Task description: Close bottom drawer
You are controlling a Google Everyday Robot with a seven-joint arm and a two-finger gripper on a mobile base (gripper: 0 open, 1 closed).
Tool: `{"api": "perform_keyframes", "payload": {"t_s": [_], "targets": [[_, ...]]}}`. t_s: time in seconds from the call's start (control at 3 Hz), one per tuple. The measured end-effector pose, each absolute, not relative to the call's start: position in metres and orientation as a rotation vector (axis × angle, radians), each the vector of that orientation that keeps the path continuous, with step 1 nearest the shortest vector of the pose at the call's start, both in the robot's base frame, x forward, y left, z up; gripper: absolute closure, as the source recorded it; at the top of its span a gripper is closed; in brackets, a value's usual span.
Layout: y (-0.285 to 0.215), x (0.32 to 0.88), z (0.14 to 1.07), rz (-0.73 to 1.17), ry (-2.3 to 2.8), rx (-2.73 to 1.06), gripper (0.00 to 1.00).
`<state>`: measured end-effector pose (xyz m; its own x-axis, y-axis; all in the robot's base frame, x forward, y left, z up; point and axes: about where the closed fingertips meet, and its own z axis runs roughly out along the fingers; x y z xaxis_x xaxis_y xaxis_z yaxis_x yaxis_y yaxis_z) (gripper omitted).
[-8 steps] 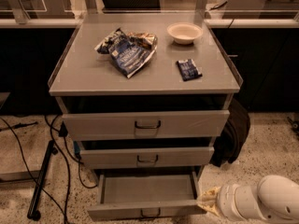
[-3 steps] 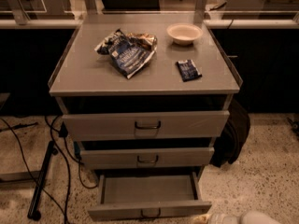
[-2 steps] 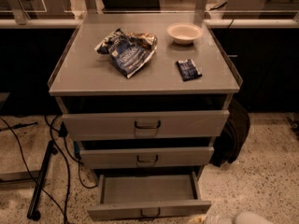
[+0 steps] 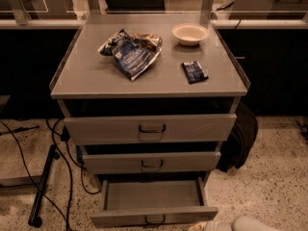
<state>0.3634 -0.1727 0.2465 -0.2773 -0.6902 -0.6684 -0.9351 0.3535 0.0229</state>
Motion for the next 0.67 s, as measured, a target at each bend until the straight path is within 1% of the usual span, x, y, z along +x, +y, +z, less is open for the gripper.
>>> {"api": "perform_keyframes", "payload": {"t_s": [0.67], "targets": [[-0.187, 0.38, 0.216, 0.479, 1.982, -1.427, 1.0]]}}
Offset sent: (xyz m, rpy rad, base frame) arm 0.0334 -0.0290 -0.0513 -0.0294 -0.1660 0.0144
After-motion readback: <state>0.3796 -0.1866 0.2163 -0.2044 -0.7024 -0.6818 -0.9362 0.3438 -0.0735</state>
